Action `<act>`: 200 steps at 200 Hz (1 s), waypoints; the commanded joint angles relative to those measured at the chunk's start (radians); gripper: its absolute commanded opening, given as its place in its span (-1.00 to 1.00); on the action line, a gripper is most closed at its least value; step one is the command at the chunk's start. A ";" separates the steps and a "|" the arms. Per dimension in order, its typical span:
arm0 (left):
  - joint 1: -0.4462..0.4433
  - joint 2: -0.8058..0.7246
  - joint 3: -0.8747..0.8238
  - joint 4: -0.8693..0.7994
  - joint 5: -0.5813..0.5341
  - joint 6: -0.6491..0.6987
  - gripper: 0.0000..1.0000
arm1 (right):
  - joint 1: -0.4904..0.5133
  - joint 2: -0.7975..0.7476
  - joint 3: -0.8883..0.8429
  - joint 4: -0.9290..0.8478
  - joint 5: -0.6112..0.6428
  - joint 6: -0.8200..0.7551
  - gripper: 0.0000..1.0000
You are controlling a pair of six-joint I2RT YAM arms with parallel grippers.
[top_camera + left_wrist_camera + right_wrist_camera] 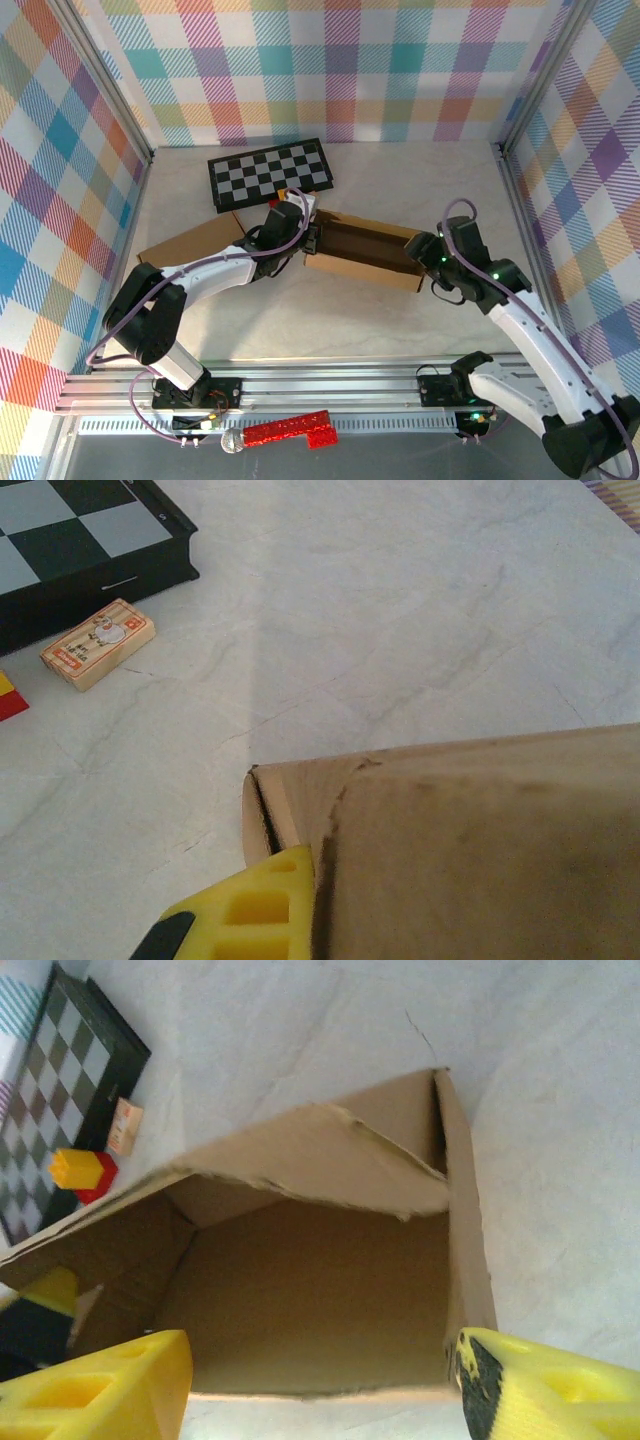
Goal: Fold the paper box
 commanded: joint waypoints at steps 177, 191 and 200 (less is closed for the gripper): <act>-0.043 -0.003 -0.012 -0.060 -0.085 -0.053 -1.00 | 0.180 0.482 0.299 0.171 0.053 0.898 -0.25; -0.045 -0.009 -0.011 -0.062 -0.087 -0.053 -1.00 | 0.179 0.474 0.279 0.168 0.043 0.909 -0.42; -0.045 -0.014 -0.012 -0.063 -0.085 -0.054 -1.00 | 0.179 0.469 0.267 0.169 0.038 0.909 -0.51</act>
